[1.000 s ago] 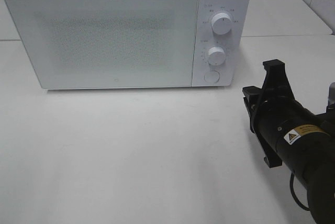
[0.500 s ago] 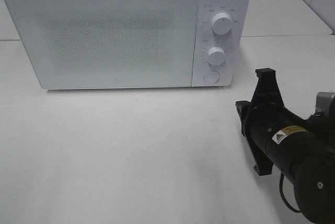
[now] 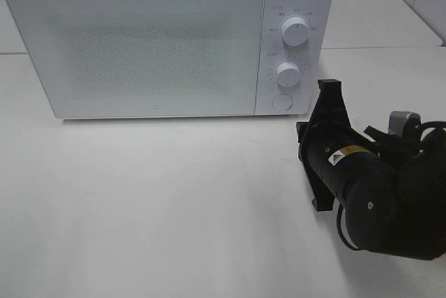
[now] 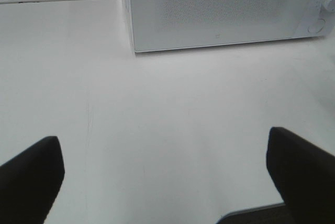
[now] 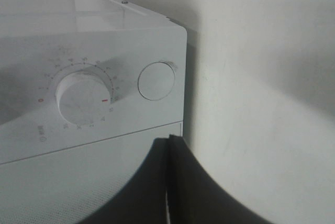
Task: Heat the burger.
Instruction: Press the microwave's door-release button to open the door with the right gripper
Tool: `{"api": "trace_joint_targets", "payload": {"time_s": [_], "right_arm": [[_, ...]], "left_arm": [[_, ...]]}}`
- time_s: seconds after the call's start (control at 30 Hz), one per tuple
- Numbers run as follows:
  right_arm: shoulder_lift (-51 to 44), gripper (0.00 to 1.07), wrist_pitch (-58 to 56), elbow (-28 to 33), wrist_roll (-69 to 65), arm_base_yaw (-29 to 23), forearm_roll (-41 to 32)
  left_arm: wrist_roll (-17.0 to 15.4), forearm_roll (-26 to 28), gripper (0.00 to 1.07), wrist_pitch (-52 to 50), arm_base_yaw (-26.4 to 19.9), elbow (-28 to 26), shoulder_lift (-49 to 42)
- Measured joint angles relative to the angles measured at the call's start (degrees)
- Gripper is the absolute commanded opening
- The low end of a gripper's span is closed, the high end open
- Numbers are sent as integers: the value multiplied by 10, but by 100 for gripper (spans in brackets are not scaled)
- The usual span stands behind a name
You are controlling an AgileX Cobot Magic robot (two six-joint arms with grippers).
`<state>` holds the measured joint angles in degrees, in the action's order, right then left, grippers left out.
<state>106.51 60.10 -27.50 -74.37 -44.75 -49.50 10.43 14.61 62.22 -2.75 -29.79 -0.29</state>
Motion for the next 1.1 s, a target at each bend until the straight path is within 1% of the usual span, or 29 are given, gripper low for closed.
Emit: {"api": "trace_joint_targets", "payload": {"time_s": [0.3,0.47,0.73,1.1], "right_arm": [[32,0,-16,-48,-1,28,17],[59,0,-30,-79,-6,49,42],[87,0,-41,-111,-25,74,66],[126,0,-48,-158,-31,83,83]], "left_arm": [[0,0,98,0,0,0,0],[0,0,98,0,0,0,0],[0,0,98,0,0,0,0],[0,0,98,0,0,0,0]]}}
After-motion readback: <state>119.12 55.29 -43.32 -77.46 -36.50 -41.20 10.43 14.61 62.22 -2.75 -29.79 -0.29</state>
